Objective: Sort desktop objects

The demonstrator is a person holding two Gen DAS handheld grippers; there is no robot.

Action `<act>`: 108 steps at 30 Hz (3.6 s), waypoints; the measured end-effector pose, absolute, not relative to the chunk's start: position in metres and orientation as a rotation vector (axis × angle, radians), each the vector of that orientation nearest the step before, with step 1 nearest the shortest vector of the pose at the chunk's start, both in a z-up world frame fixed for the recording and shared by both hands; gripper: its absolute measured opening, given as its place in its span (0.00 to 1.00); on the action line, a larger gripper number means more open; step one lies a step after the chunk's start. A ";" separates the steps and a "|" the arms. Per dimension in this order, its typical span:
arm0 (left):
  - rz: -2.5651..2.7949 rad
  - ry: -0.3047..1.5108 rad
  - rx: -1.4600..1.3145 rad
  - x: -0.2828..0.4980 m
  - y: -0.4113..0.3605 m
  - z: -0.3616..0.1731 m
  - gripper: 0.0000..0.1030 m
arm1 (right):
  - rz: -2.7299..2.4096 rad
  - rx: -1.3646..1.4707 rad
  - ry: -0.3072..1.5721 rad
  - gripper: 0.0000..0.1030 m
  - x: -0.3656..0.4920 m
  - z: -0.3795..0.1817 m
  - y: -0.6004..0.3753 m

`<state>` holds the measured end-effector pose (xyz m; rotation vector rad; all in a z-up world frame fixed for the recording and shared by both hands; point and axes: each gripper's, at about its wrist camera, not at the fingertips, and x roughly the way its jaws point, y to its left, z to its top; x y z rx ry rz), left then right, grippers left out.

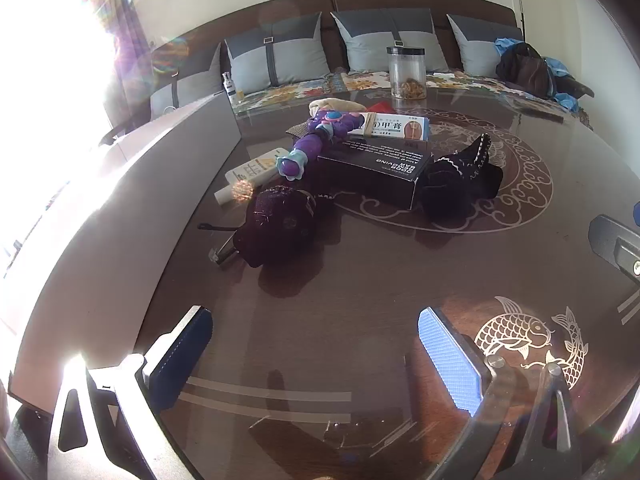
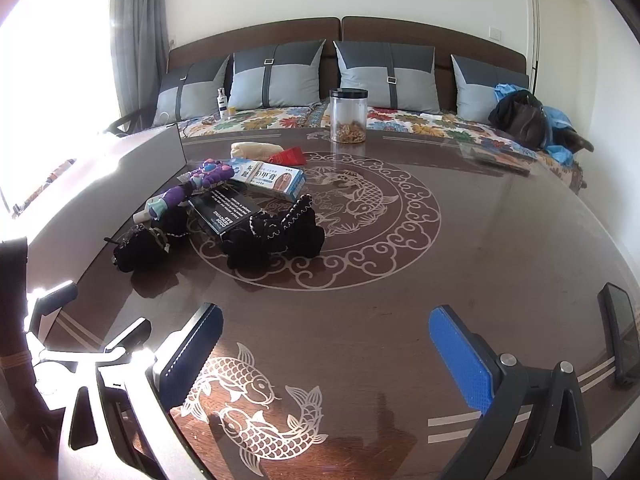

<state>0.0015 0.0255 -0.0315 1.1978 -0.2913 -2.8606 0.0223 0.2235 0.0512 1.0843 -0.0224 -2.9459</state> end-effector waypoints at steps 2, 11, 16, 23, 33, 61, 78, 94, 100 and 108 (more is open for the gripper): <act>-2.859 -0.294 1.198 0.001 0.026 -0.031 1.00 | -2.944 1.088 -0.039 1.00 0.022 0.051 0.225; -2.858 -0.304 1.214 -0.002 0.027 -0.033 1.00 | -2.933 1.130 -0.112 1.00 0.017 0.045 0.233; -2.854 -0.299 1.210 -0.002 0.026 -0.032 1.00 | -2.927 1.145 -0.112 1.00 0.016 0.043 0.232; -2.856 -0.299 1.201 -0.001 0.026 -0.030 1.00 | -2.916 1.151 -0.089 1.00 0.016 0.041 0.228; -2.851 -0.309 1.204 -0.002 0.027 -0.031 1.00 | -2.912 1.156 -0.088 1.00 0.016 0.040 0.228; -2.935 -0.260 1.306 0.018 0.024 0.005 1.00 | -2.922 1.196 -0.170 1.00 0.011 0.035 0.240; -2.736 -0.010 1.630 -0.045 -0.028 -0.056 1.00 | -2.769 1.443 0.129 1.00 -0.017 -0.011 0.204; -2.918 -0.263 1.728 -0.109 0.023 -0.053 0.66 | -2.785 1.380 0.058 1.00 -0.010 -0.017 0.209; -3.027 -0.269 1.863 -0.069 0.015 -0.044 0.49 | -2.785 1.348 0.068 1.00 -0.010 -0.018 0.209; -3.023 -0.029 1.740 -0.079 0.008 -0.036 0.68 | -2.800 1.332 0.059 1.00 -0.010 -0.019 0.209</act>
